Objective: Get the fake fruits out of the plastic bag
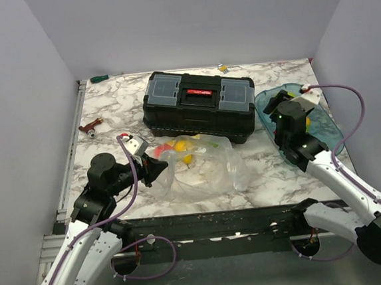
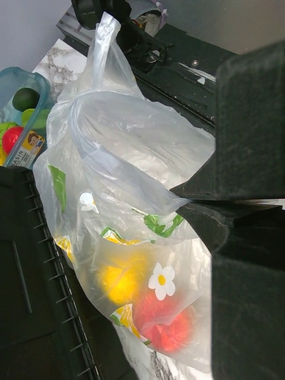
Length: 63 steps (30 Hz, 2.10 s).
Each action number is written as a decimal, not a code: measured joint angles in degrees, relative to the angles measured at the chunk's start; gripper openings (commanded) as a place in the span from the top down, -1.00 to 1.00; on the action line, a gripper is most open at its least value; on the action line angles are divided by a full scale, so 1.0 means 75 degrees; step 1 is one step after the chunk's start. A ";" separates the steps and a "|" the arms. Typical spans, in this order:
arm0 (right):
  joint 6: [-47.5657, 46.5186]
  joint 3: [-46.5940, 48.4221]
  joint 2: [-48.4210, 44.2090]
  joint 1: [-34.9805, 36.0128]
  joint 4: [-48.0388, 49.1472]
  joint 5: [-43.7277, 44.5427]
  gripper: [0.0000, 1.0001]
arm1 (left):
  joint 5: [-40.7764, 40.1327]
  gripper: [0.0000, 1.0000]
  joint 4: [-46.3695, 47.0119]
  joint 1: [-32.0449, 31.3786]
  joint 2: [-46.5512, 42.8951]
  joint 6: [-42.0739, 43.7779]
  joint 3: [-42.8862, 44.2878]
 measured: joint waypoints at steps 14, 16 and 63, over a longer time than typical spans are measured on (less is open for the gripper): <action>0.0901 -0.0140 0.2401 -0.3325 -0.0428 -0.2792 0.30 | 0.0009 1.00 -0.0003 0.0000 0.0015 -0.0003 0.0000; 0.0816 0.0082 0.3144 -0.3468 -0.0469 -0.3142 0.26 | 0.0006 1.00 -0.0003 0.0000 0.0009 -0.0003 0.0000; 0.0321 0.0364 0.0353 -0.2480 -0.1483 -0.6455 -0.93 | 0.0221 1.00 0.0029 0.0038 0.0326 -0.0055 0.0000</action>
